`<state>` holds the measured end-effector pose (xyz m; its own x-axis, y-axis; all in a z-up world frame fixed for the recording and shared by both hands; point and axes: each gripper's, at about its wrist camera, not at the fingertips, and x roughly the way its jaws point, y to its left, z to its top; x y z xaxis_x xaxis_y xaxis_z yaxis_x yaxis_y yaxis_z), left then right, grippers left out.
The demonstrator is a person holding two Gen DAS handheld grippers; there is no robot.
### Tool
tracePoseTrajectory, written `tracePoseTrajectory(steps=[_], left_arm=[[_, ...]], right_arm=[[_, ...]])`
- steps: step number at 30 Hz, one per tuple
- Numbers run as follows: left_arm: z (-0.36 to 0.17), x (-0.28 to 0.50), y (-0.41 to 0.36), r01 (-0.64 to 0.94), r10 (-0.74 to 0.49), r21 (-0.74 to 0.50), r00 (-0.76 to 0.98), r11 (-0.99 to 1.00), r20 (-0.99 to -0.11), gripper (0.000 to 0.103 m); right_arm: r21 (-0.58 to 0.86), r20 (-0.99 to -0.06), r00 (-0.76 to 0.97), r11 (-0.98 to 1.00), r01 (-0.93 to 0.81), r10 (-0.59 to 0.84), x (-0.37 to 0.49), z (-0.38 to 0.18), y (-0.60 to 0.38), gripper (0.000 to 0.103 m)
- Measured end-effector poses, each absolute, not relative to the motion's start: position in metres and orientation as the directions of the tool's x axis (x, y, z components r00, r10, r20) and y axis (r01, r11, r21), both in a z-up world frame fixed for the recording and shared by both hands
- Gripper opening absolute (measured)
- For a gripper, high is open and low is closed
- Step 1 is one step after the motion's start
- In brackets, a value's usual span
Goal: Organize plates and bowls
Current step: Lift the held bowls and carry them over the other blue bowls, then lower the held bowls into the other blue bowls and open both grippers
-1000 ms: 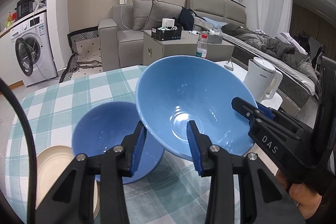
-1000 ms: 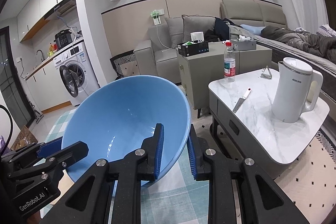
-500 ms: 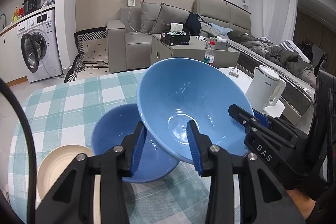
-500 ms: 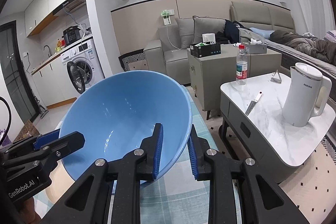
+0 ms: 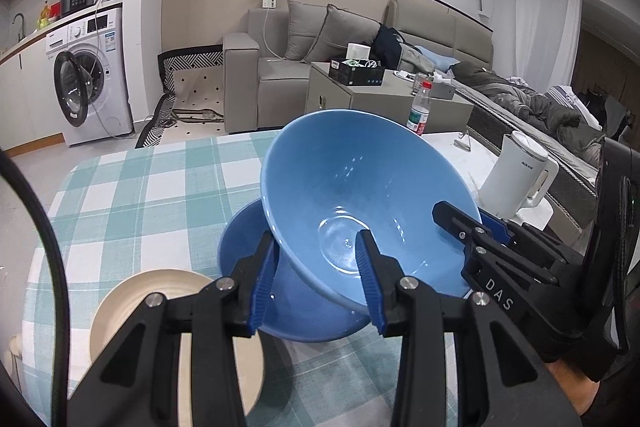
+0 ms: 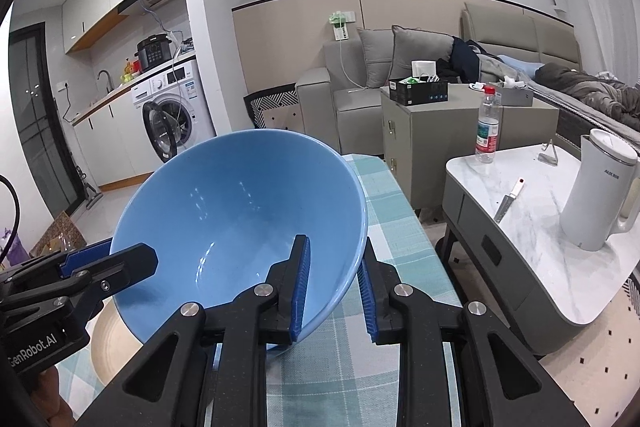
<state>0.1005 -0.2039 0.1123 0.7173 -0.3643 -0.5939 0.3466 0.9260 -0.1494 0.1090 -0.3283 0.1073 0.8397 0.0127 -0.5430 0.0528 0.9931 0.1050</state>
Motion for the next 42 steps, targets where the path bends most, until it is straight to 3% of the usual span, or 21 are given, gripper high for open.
tracePoseTrajectory(steps=[22, 42], left_arm=[[0.079, 0.125, -0.175, 0.283, -0.310, -0.148, 0.702, 0.948, -0.641, 0.038], [0.049, 0.137, -0.182, 0.269, -0.249, -0.082, 0.676, 0.960, -0.694, 0.038]], right_arm=[[0.081, -0.604, 0.795, 0.997, -0.003, 0.052, 0.152, 0.074, -0.300, 0.024], [0.003, -0.656, 0.754, 1.000, 0.004, -0.001, 0.161, 0.048, -0.289, 0.024]])
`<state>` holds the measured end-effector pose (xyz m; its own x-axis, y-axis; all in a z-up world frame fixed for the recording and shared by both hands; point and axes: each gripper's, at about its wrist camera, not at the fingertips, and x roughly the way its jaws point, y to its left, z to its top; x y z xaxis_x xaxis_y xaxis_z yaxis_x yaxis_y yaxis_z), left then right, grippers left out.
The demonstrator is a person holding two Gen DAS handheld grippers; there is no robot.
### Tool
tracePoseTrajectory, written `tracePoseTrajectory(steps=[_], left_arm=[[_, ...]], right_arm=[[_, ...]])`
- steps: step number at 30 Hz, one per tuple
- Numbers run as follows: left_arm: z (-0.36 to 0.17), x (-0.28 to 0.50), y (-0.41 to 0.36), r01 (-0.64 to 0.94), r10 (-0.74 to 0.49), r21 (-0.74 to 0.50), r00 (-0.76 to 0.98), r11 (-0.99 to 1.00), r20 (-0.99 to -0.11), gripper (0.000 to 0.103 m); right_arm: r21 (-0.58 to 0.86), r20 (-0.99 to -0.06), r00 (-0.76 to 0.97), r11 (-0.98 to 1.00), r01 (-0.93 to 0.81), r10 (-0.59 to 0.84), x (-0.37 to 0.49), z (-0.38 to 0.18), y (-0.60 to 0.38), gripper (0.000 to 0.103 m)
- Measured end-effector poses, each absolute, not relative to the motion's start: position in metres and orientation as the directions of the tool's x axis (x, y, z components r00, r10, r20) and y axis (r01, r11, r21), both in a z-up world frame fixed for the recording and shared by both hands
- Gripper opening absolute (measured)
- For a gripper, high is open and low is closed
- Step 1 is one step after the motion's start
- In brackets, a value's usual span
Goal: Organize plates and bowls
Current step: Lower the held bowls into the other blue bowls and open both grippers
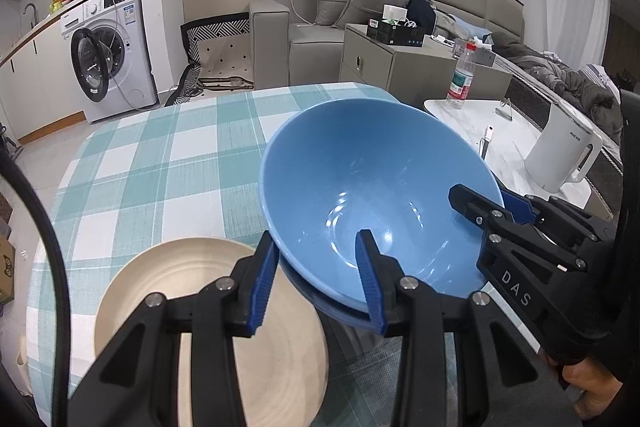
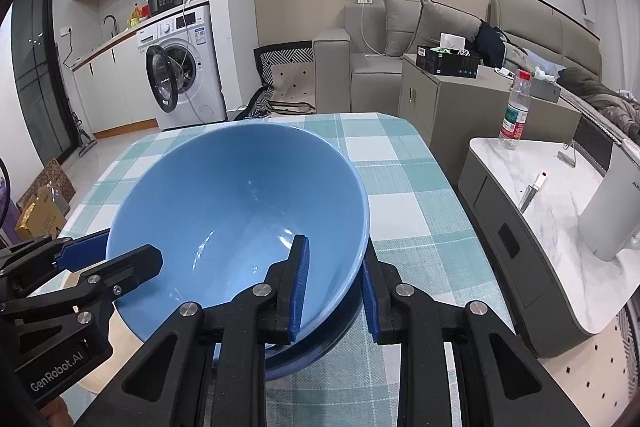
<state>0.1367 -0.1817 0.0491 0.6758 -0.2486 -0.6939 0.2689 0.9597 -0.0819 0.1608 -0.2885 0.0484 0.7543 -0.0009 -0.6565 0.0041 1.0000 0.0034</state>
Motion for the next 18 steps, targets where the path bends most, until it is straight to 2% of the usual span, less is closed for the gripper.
tracePoseTrajectory(steps=[18], left_arm=[[0.042, 0.139, -0.181, 0.271, -0.232, -0.061, 0.661, 0.961, -0.713, 0.039]], right_arm=[[-0.078, -0.653, 0.757, 0.997, -0.014, -0.041, 0.155, 0.048, -0.278, 0.032]])
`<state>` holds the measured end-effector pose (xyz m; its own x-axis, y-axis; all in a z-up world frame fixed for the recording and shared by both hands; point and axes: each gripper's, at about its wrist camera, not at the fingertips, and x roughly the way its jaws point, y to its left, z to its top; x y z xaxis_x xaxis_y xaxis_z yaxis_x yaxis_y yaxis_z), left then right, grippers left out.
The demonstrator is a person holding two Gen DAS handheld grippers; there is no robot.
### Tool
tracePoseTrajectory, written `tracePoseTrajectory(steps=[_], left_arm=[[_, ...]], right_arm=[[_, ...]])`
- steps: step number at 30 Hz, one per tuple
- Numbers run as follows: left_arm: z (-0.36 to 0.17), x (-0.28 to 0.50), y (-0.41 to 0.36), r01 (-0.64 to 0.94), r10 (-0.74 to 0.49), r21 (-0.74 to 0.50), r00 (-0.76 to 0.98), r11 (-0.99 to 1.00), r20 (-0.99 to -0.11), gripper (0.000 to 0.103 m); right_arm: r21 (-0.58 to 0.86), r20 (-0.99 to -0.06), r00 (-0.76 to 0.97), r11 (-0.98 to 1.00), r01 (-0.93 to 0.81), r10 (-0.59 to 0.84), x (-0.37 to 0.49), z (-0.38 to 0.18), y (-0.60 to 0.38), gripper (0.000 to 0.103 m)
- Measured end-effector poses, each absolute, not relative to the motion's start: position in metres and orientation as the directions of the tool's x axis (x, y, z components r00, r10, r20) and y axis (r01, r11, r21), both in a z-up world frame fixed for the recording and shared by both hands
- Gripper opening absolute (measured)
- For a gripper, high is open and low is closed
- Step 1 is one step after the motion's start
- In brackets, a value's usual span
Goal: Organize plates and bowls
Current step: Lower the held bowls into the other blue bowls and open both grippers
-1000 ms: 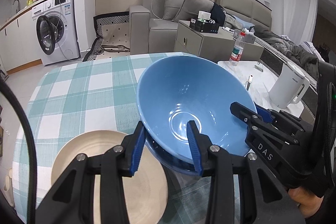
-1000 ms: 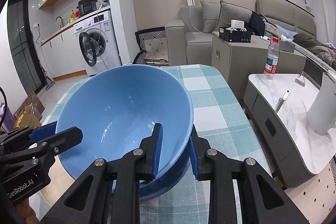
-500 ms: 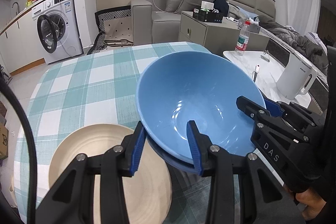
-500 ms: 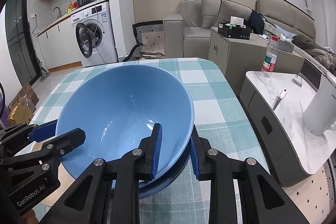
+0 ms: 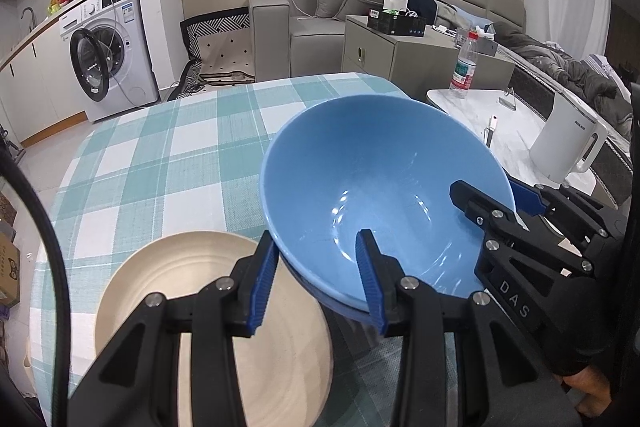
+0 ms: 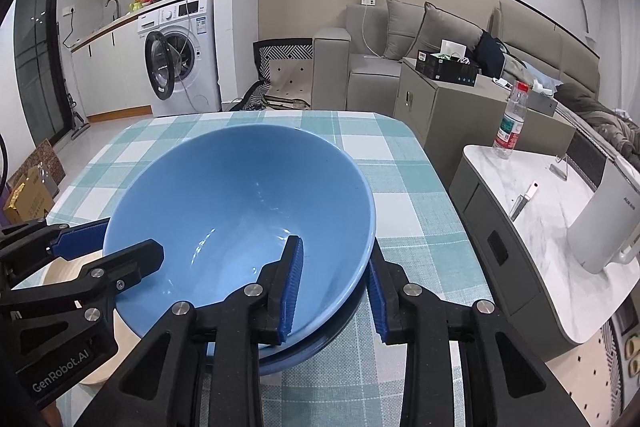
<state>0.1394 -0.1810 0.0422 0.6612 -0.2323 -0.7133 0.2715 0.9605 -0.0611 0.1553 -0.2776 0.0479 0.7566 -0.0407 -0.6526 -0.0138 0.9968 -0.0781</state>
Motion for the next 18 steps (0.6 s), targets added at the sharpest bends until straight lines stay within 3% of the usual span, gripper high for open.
tracePoseTrajectory(steps=[9, 12, 14, 16, 18], left_arm=[[0.041, 0.139, -0.179, 0.272, -0.231, -0.061, 0.657, 0.961, -0.717, 0.042], [0.045, 0.138, -0.177, 0.275, -0.240, -0.068, 0.663, 0.959, -0.710, 0.054], [0.047, 0.138, -0.175, 0.270, -0.237, -0.068, 0.663, 0.960, -0.710, 0.061], [0.048, 0.138, -0.173, 0.265, -0.240, -0.078, 0.661, 0.961, -0.711, 0.062], [0.050, 0.139, -0.169, 0.252, -0.239, -0.089, 0.663, 0.964, -0.710, 0.067]], right_arm=[[-0.065, -0.663, 0.749, 0.997, -0.042, -0.012, 0.157, 0.045, -0.278, 0.052], [-0.041, -0.666, 0.746, 0.998, -0.042, 0.004, 0.157, 0.045, -0.281, 0.054], [-0.029, -0.663, 0.748, 0.998, -0.047, 0.016, 0.156, 0.046, -0.284, 0.067], [-0.006, -0.654, 0.756, 0.998, -0.056, 0.039, 0.154, 0.049, -0.287, 0.079], [0.019, -0.646, 0.762, 0.998, -0.056, 0.055, 0.152, 0.052, -0.291, 0.085]])
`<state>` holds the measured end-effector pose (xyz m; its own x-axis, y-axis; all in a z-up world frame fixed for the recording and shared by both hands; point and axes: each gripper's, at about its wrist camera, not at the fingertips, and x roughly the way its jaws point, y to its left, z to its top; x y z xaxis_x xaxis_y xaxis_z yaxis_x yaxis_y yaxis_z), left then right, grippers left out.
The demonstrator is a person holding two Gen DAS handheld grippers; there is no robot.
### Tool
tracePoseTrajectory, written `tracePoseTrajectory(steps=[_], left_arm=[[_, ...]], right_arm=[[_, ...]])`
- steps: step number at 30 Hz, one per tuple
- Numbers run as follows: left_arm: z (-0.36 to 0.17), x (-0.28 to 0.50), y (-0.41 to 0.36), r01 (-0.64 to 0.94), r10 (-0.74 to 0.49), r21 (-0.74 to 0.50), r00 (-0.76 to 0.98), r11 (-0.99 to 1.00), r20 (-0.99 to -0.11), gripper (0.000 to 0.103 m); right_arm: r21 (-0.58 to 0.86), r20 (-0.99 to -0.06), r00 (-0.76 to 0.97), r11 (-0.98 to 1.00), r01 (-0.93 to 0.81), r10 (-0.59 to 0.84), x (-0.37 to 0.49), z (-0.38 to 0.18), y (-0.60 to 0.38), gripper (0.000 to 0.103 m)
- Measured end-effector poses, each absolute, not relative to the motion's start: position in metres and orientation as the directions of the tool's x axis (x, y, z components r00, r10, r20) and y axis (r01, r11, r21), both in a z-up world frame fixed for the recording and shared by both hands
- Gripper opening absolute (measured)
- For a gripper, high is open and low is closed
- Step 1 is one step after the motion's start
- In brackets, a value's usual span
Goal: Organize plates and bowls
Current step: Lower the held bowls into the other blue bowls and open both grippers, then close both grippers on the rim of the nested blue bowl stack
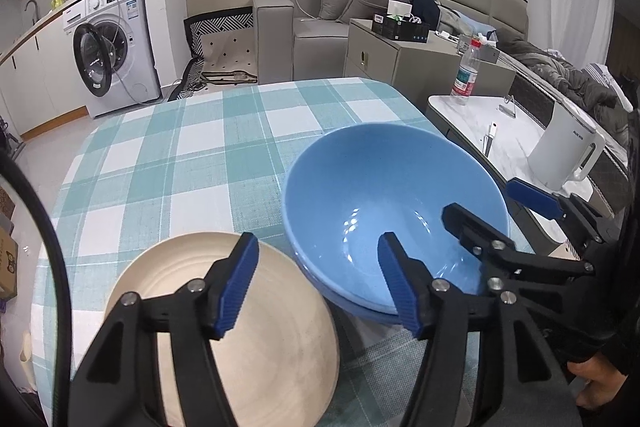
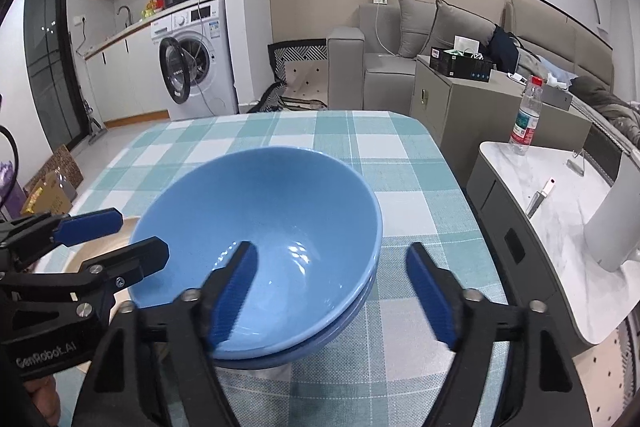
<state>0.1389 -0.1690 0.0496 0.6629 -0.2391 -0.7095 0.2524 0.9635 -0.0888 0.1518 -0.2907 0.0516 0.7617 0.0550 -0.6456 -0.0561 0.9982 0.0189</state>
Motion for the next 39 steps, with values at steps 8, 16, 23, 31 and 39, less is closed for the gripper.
tracePoseTrajectory(steps=[8, 16, 23, 31, 39], left_arm=[[0.055, 0.142, -0.154, 0.228, -0.270, -0.156, 0.662, 0.961, -0.699, 0.097], [0.051, 0.151, -0.147, 0.189, -0.262, -0.182, 0.652, 0.965, -0.712, 0.103], [0.043, 0.155, -0.148, 0.188, -0.255, -0.175, 0.640, 0.967, -0.725, 0.103], [0.036, 0.166, -0.142, 0.163, -0.273, -0.220, 0.620, 0.962, -0.736, 0.103], [0.027, 0.174, -0.146, 0.167, -0.281, -0.227, 0.603, 0.959, -0.746, 0.103]], right_arm=[[0.112, -0.653, 0.751, 0.993, -0.035, 0.100, 0.155, 0.057, -0.317, 0.101], [0.134, -0.654, 0.751, 0.991, -0.002, 0.090, 0.154, 0.056, -0.329, 0.102], [0.135, -0.669, 0.739, 0.991, 0.019, 0.077, 0.156, 0.051, -0.336, 0.102], [0.183, -0.687, 0.719, 0.982, 0.036, 0.102, 0.163, 0.040, -0.346, 0.102], [0.292, -0.681, 0.704, 0.956, 0.012, 0.199, 0.170, 0.025, -0.346, 0.101]])
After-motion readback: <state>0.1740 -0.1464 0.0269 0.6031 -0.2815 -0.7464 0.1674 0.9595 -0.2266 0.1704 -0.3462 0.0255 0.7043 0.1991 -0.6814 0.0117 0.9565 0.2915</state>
